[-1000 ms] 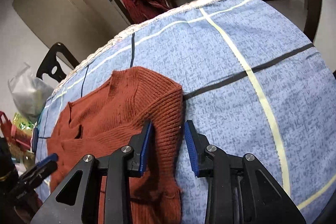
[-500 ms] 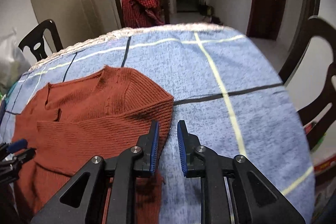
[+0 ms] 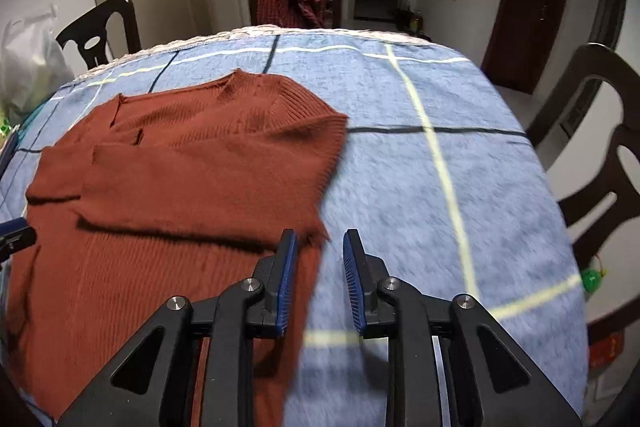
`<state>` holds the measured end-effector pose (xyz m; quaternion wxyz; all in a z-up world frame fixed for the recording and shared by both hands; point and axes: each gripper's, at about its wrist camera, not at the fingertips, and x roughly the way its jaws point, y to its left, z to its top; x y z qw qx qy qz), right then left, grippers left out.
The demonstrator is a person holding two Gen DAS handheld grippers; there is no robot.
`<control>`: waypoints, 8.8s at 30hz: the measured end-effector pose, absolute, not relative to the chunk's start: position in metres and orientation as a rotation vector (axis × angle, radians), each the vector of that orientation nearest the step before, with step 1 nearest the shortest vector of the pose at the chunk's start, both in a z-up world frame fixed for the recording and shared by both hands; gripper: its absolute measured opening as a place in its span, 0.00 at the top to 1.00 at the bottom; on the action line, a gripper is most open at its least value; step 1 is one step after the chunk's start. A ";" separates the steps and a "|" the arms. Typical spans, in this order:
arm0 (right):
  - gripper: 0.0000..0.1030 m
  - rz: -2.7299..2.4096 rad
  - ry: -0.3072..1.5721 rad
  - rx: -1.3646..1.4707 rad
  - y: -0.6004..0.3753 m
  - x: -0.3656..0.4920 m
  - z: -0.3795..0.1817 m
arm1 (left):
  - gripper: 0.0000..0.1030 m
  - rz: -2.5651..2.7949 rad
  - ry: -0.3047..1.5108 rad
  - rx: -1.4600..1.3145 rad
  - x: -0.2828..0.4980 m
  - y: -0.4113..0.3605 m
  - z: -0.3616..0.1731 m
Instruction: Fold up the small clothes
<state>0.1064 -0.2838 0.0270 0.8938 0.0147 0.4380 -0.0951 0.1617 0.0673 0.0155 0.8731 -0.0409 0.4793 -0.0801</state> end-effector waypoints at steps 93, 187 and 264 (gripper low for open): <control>0.94 0.045 0.840 0.420 -0.289 -0.055 0.008 | 0.36 -0.282 0.975 -0.899 0.042 0.088 -0.011; 0.94 0.150 0.893 0.560 -0.292 -0.060 0.008 | 0.92 -0.235 1.100 -0.761 0.020 0.134 -0.009; 0.94 0.059 0.779 0.472 -0.309 0.191 0.100 | 0.92 -0.192 0.872 -0.735 0.273 0.144 0.059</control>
